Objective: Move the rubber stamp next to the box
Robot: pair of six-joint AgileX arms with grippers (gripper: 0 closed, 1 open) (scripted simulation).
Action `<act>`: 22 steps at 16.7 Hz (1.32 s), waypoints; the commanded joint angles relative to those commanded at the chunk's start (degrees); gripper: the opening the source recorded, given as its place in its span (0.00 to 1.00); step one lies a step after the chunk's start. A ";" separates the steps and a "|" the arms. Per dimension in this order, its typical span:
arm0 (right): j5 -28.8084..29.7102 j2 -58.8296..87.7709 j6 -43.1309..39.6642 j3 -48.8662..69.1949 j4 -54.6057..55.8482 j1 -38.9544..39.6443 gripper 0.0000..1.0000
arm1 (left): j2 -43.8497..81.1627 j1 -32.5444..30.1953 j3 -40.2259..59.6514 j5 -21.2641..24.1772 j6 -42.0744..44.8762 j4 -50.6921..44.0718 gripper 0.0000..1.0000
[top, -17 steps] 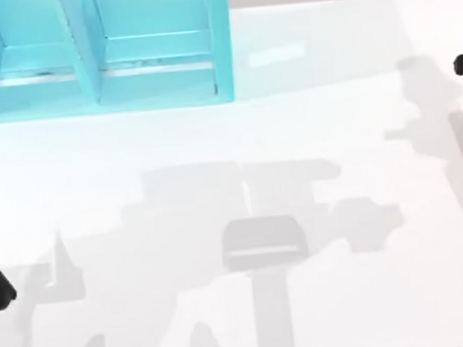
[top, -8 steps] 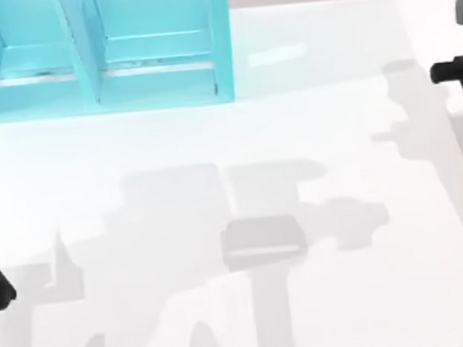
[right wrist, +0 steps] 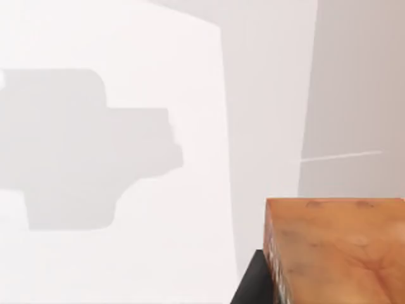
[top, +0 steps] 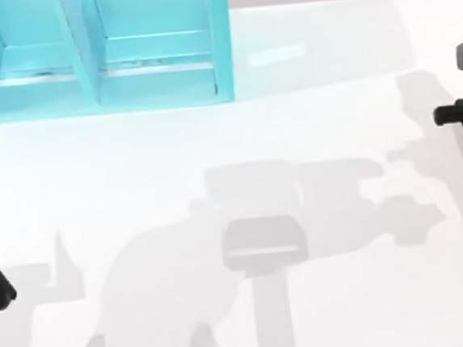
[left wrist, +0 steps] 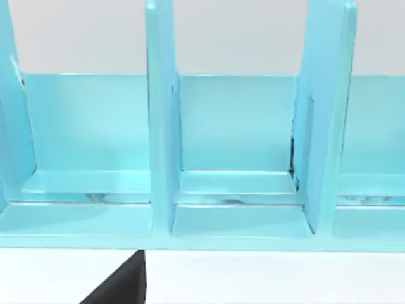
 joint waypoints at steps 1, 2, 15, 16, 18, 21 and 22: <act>-0.41 -0.15 -0.48 -0.41 1.02 -0.83 0.00 | 0.00 0.00 0.00 0.00 0.00 0.00 1.00; -0.64 -0.22 -0.69 -0.61 1.45 -1.23 0.00 | 0.00 0.00 0.00 0.00 0.00 0.00 1.00; -0.64 -0.22 -0.69 -0.61 1.45 -1.23 0.75 | 0.00 0.00 0.00 0.00 0.00 0.00 1.00; -0.64 -0.22 -0.69 -0.61 1.45 -1.23 0.83 | 0.00 0.00 0.00 0.00 0.00 0.00 1.00; -0.64 -0.22 -0.69 -0.61 1.45 -1.23 0.98 | 0.00 0.00 0.00 0.00 0.00 0.00 1.00; -0.64 -0.22 -0.69 -0.61 1.45 -1.23 1.00 | 0.00 0.00 0.00 0.00 0.00 0.00 1.00; -0.64 -0.22 -0.69 -0.61 1.45 -1.23 1.00 | 0.00 0.00 0.00 0.00 0.00 0.00 1.00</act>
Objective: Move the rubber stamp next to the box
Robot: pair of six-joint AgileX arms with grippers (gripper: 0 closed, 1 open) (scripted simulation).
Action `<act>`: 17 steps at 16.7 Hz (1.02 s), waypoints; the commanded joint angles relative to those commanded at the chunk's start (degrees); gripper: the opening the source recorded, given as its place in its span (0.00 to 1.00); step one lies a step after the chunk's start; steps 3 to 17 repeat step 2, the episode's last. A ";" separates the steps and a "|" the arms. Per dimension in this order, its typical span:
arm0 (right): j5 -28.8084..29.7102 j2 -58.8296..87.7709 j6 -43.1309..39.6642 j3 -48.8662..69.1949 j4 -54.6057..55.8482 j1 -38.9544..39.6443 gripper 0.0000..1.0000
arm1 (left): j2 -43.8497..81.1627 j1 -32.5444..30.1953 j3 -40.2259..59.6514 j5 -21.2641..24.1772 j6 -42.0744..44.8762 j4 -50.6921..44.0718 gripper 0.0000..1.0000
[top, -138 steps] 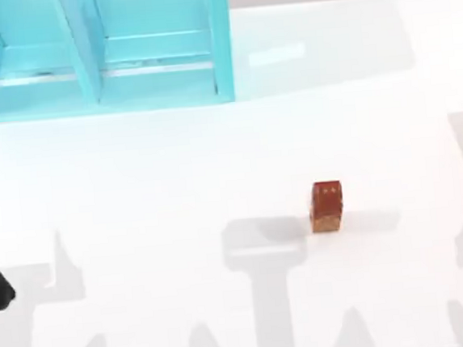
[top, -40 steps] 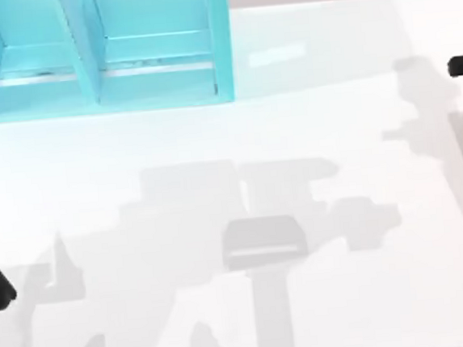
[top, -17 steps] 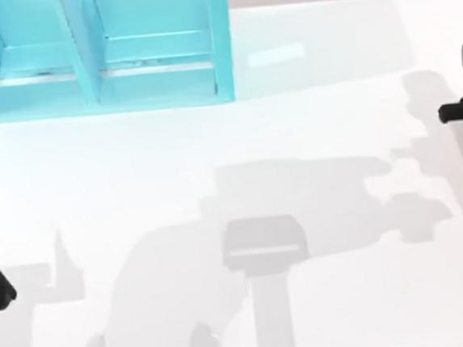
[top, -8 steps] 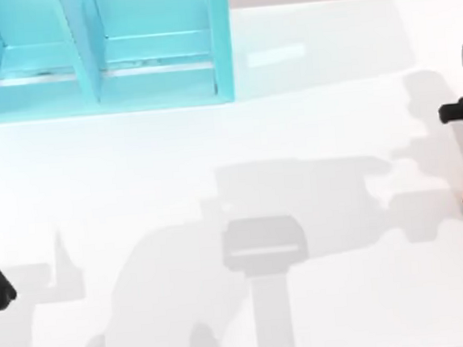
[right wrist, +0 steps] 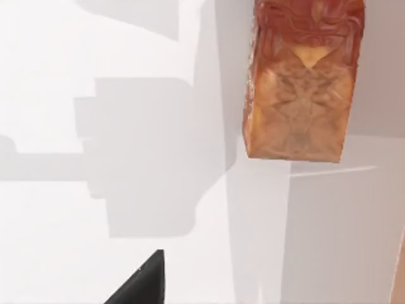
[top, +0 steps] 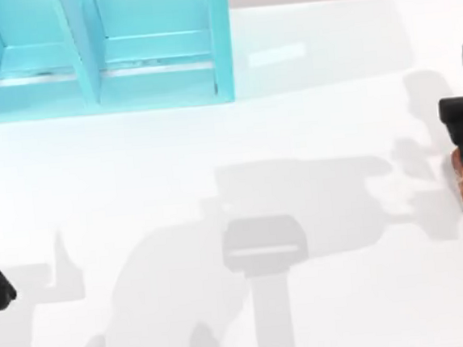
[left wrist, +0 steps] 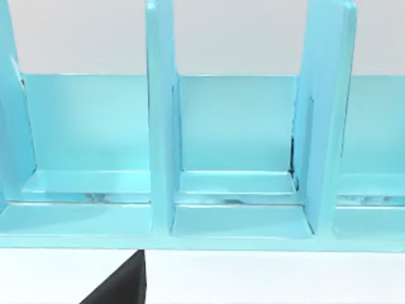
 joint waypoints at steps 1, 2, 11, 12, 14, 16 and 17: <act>0.00 0.00 0.00 0.00 0.00 0.00 1.00 | 0.00 0.00 0.00 0.00 0.00 0.00 1.00; 0.00 0.00 0.00 0.00 0.00 0.00 1.00 | 0.00 0.00 0.00 0.00 0.00 0.00 1.00; 0.00 0.00 0.00 0.00 0.00 0.00 1.00 | 0.00 0.00 0.00 0.00 0.00 0.00 1.00; 0.00 0.00 0.00 0.00 0.00 0.00 1.00 | 0.00 0.00 0.00 0.00 0.00 0.00 1.00; 0.00 0.00 0.00 0.00 0.00 0.00 1.00 | 0.00 0.00 0.00 0.00 0.00 0.00 1.00; 0.00 0.00 0.00 0.00 0.00 0.00 1.00 | 0.00 0.00 0.00 0.00 0.00 0.00 1.00; 0.00 0.00 0.00 0.00 0.00 0.00 1.00 | 0.00 0.00 0.00 0.00 0.00 0.00 1.00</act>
